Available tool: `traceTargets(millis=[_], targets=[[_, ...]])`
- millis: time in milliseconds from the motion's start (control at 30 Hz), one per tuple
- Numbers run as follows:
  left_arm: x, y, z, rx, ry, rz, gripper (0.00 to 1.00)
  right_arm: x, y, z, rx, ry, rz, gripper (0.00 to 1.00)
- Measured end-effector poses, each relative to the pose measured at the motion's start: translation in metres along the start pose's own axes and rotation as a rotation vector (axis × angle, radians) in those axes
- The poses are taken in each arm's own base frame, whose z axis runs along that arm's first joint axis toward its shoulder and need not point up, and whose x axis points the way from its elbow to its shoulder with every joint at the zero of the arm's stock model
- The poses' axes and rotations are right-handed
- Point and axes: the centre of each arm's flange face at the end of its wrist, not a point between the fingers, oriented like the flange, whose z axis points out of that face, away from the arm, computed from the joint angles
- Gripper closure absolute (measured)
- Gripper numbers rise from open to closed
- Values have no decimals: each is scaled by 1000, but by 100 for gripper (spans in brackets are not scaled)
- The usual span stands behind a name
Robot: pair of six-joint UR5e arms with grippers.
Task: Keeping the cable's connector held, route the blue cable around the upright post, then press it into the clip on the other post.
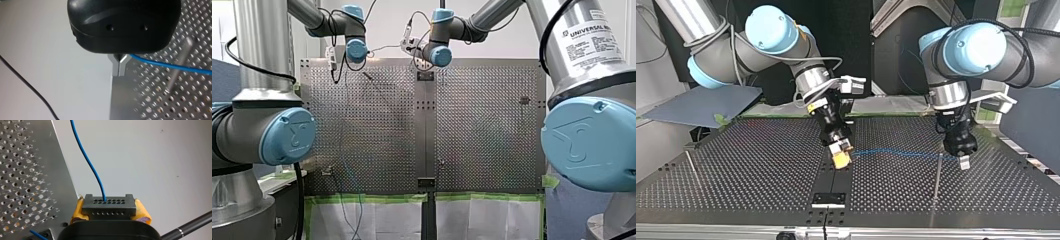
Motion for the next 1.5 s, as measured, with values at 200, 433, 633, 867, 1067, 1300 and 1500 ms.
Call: traceTargets(millis=[200,433,633,867,1067,1300,1500], targets=[[17,14,28,2,18,22,100,-22,7,2,5,-29,0,100],[23,34,55,3,17,35,100,-38,10,3,12,-41,0,100],[39,54,82,4,35,46,100,-51,12,3,17,-51,-3,100],[51,72,104,22,35,19,100,-70,16,4,19,-61,-5,100],[60,67,113,79,50,2,100,-75,20,6,20,-49,-5,100],[91,61,119,134,103,-7,100,-96,30,4,8,-73,-11,100],[112,60,123,151,138,-8,100,-133,39,-2,-4,-122,-19,100]])
